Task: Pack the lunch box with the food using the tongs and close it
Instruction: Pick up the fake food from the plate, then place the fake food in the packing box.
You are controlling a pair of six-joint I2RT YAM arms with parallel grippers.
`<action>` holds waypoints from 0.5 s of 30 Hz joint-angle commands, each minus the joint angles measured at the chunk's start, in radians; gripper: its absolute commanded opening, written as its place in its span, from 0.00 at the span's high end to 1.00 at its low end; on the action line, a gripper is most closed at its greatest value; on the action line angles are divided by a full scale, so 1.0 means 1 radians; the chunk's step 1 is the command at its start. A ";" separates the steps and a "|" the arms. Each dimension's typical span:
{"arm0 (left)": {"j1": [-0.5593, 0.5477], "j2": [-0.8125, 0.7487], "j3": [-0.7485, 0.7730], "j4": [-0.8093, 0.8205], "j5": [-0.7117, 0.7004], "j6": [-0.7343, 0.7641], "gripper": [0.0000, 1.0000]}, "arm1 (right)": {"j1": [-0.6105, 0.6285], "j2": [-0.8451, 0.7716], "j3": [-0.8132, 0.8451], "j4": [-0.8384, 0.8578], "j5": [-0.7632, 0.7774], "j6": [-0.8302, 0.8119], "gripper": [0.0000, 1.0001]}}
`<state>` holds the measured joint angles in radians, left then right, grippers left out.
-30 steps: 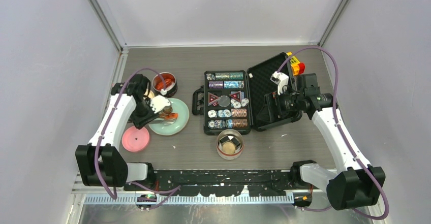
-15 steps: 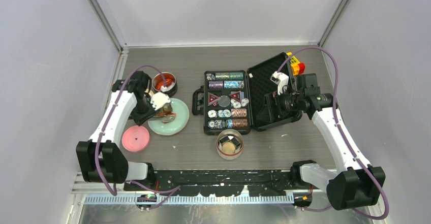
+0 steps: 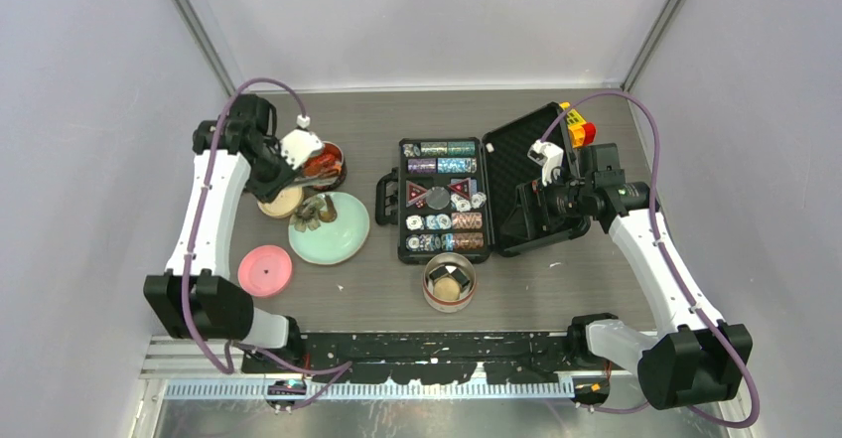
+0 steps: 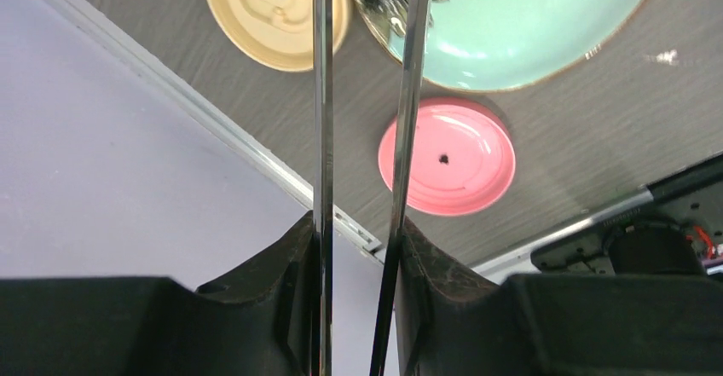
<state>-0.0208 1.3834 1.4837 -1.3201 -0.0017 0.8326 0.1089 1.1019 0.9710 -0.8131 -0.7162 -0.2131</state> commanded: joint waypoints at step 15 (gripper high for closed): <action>0.081 0.352 0.287 0.034 0.062 -0.132 0.80 | -0.004 -0.016 0.005 -0.005 0.003 -0.035 0.04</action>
<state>0.0555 1.7275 1.7260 -1.2980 0.0269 0.7277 0.1089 1.1019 0.9710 -0.8230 -0.7151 -0.2302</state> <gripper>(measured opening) 0.337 0.963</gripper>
